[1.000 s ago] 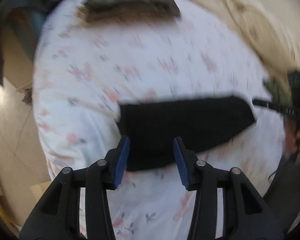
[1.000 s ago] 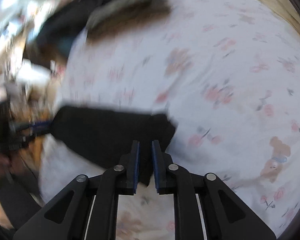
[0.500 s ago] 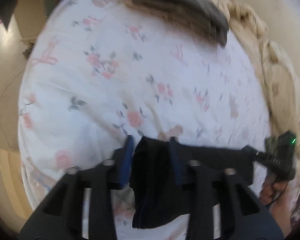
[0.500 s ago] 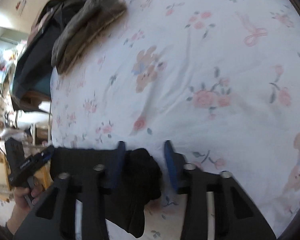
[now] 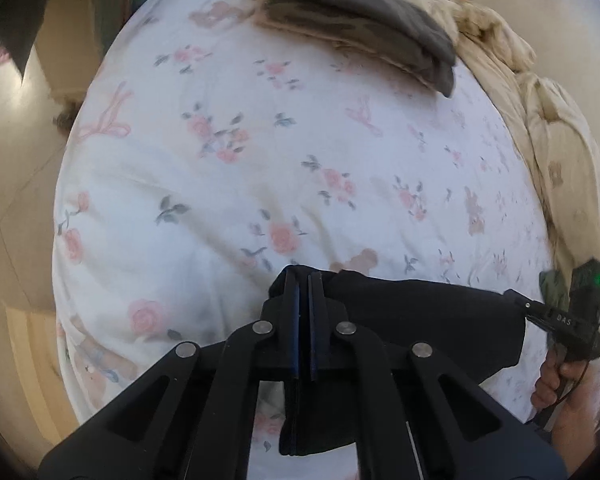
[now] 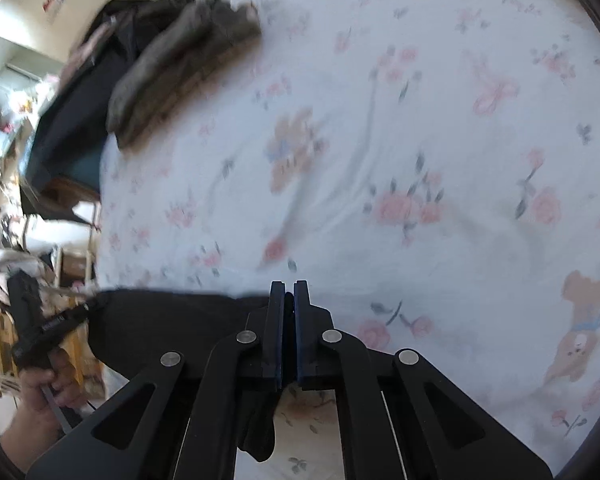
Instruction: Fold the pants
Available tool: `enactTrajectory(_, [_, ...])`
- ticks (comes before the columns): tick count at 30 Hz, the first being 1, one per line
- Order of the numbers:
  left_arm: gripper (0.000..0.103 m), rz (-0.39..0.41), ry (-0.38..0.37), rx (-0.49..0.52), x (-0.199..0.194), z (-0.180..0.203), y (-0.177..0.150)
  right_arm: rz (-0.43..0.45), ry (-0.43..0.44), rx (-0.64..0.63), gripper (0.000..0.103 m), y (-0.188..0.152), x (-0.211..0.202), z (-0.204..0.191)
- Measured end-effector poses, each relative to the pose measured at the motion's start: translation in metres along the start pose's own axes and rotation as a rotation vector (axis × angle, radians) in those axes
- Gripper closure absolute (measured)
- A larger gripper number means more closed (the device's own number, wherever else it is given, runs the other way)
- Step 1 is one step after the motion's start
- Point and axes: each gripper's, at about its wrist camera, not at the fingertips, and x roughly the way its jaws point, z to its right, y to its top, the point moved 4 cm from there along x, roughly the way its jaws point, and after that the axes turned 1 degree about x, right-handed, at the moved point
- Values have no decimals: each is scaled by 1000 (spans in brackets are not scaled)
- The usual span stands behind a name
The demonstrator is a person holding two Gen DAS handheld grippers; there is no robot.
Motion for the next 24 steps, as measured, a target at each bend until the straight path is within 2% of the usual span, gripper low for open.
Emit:
enactTrajectory(2, [95,2,32,0,-2,2,1,-11,-13,-19,92,-3,2,-3])
enactTrajectory(3, [89,-12,36,-17,-3,0,1,5,-42,-28,84,-4,-2,-4])
enactTrajectory(4, [73,-16,43,-40,-7,-3,0,22,-55,-27,80,-4,-8,-3])
enactTrajectory(5, [59,-10,41,-63,-12,-6,-1,37,-56,-14,70,-5,-15,-2])
enactTrajectory(6, [57,10,31,-95,-22,-10,-3,53,-44,13,61,-6,-24,1])
enactTrajectory(7, [57,28,27,-119,-31,-15,-5,69,-16,48,58,-8,-34,3])
enactTrajectory(9, [57,49,27,-154,-42,-22,-12,95,28,107,57,-17,-49,8])
enactTrajectory(10, [57,48,13,-203,-45,-27,-21,97,46,147,57,-23,-53,11])
enactTrajectory(12, [57,20,-44,-257,-41,-26,-34,73,100,217,57,-38,-52,14])
enactTrajectory(13, [57,-1,-72,-275,-38,-22,-44,56,115,234,56,-45,-49,13])
enactTrajectory(17, [58,25,-107,-251,-40,-5,-59,-1,113,186,58,-66,-36,-6])
enactTrajectory(18, [60,27,-101,-237,-39,-2,-60,-10,112,163,66,-69,-34,-13])
enactTrajectory(19, [90,24,-86,-211,-38,2,-60,-11,101,137,77,-71,-33,-18])
enactTrajectory(20, [101,-1,-67,-166,-32,6,-59,-14,78,105,99,-71,-32,-22])
enactTrajectory(22, [102,-19,-44,-137,-28,7,-57,-17,43,62,100,-71,-31,-28])
enactTrajectory(24, [102,-19,-22,-146,-33,0,-59,-18,61,37,101,-72,-37,-33])
